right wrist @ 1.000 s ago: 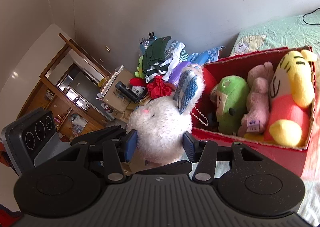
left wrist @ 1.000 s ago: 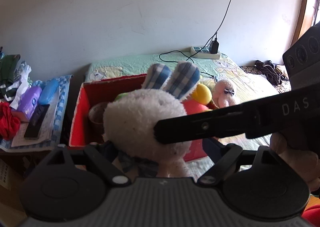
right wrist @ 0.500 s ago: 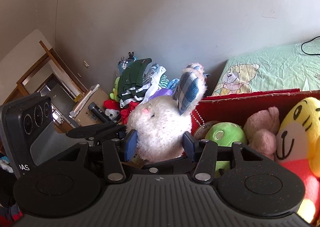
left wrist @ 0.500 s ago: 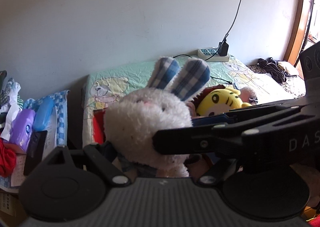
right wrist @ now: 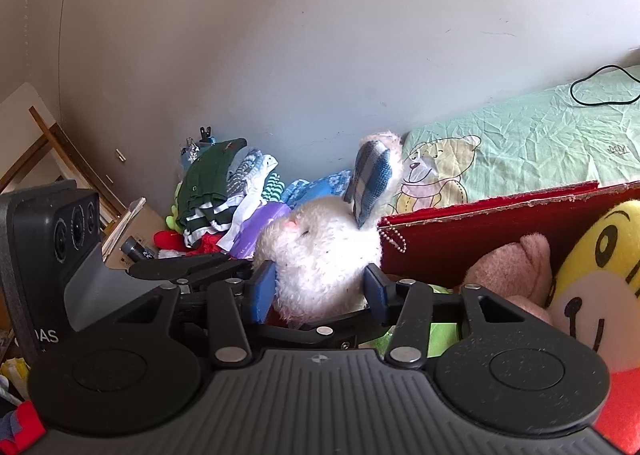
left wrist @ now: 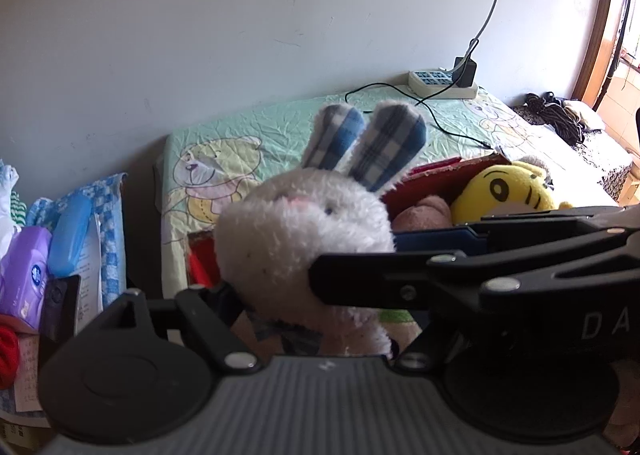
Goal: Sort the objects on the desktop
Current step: 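Carry the white bunny with the right tool over the red box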
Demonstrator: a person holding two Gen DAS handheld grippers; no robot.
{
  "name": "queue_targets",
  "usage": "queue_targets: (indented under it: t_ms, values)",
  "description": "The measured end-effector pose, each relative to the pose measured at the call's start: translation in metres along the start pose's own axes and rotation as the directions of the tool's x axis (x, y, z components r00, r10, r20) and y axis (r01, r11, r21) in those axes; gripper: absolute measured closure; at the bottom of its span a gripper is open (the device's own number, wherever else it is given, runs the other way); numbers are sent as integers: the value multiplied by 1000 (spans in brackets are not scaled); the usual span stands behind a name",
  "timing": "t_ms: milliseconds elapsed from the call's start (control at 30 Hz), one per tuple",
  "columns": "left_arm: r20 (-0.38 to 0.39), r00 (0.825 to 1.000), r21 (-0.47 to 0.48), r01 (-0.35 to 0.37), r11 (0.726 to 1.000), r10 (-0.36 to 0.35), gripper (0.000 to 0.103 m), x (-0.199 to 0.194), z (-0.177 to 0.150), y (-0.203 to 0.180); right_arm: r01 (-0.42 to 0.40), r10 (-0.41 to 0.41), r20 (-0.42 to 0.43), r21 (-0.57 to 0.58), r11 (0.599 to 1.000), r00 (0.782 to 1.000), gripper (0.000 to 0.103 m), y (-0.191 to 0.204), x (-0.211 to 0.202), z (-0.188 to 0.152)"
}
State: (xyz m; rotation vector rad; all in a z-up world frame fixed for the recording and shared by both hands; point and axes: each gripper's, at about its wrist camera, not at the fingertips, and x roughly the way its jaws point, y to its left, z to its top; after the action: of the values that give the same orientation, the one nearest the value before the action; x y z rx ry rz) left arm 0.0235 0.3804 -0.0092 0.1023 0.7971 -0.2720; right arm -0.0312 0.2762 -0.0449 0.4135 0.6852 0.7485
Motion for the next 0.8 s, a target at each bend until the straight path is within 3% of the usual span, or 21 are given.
queue_targets:
  t_ms: [200,367,600,800]
  values:
    - [4,1000,-18,-9,1000,10,18,5,-1,6,34,-34,16,-10,999,999,53,-5,14,-5]
    - [10,1000,-28,-15,999,16,21,-4,-5,9,40,-40,13,-14,999,999,54,-6,21,-6]
    - [-22,999,-14,-24,1000,24,20,-9,-18,6,18,-21,-110,-30,999,994,55,1,28,-7]
    - [-35,999,-39,-28,999,27,20,1,-14,6,66,-67,-121,-19,998,990,56,-4,36,-4]
